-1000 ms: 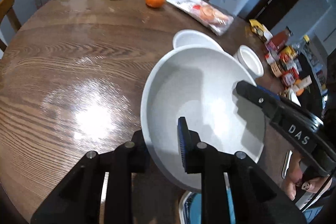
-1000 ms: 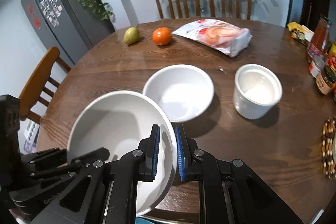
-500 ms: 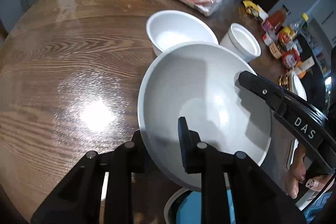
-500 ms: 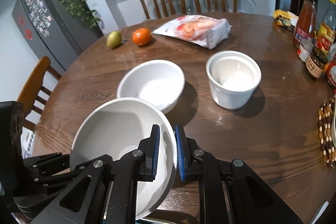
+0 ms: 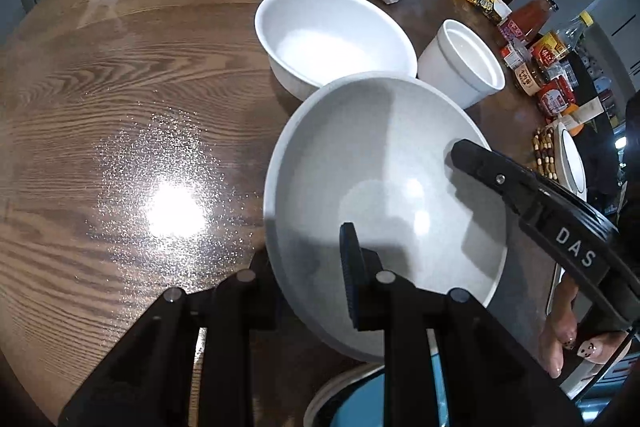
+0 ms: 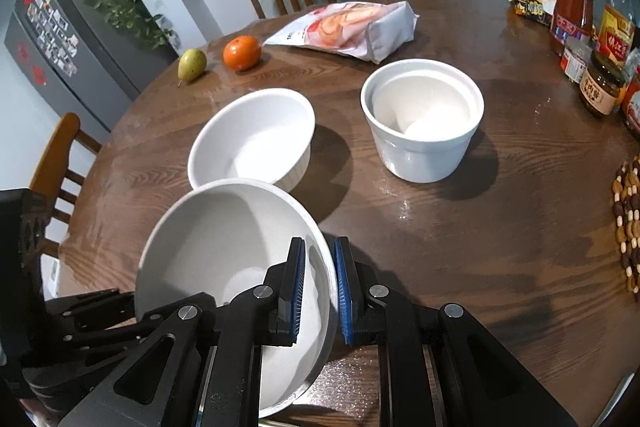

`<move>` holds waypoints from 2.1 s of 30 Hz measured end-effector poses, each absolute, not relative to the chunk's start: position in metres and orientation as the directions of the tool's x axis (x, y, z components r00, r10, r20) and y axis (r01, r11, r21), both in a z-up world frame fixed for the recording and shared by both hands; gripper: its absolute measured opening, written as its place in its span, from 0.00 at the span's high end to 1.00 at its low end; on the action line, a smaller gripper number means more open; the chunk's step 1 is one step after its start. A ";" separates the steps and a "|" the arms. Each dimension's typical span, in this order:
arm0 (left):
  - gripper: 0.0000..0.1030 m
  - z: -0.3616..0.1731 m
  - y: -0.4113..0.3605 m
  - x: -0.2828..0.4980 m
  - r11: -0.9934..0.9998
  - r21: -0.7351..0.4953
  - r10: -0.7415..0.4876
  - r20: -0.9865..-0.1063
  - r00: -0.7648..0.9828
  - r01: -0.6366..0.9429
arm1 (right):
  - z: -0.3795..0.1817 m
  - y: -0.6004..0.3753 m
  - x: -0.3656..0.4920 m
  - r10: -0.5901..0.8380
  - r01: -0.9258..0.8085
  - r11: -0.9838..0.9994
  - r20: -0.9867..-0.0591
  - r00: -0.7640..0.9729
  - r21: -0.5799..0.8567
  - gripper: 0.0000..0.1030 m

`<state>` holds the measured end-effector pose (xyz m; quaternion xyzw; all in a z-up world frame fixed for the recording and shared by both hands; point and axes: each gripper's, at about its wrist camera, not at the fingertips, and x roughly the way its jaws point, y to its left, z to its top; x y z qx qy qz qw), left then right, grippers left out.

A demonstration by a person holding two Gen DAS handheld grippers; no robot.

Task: Organize plates and bowls
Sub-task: 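Lift the large white bowl with both grippers and carry it over the plate stack, then lower the large bowl onto the teal plate and open both grippers, then move both grippers to the smaller white bowl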

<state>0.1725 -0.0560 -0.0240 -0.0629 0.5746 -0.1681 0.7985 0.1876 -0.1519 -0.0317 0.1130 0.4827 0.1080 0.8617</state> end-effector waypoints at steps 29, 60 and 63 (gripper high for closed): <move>0.52 0.057 -0.018 0.155 0.962 -0.219 -0.273 -0.745 0.608 0.163 | 0.062 -0.163 0.172 0.309 -0.107 0.938 -0.653 0.691 0.330 0.41; 0.49 0.010 -0.010 0.260 0.945 -0.326 -0.291 -0.828 0.480 0.011 | 0.004 -0.140 0.284 0.406 -0.126 0.902 -0.714 0.570 0.413 0.34; 0.49 0.003 -0.012 0.262 0.942 -0.335 -0.302 -0.834 0.462 0.012 | -0.001 -0.138 0.287 0.404 -0.126 0.904 -0.723 0.560 0.408 0.34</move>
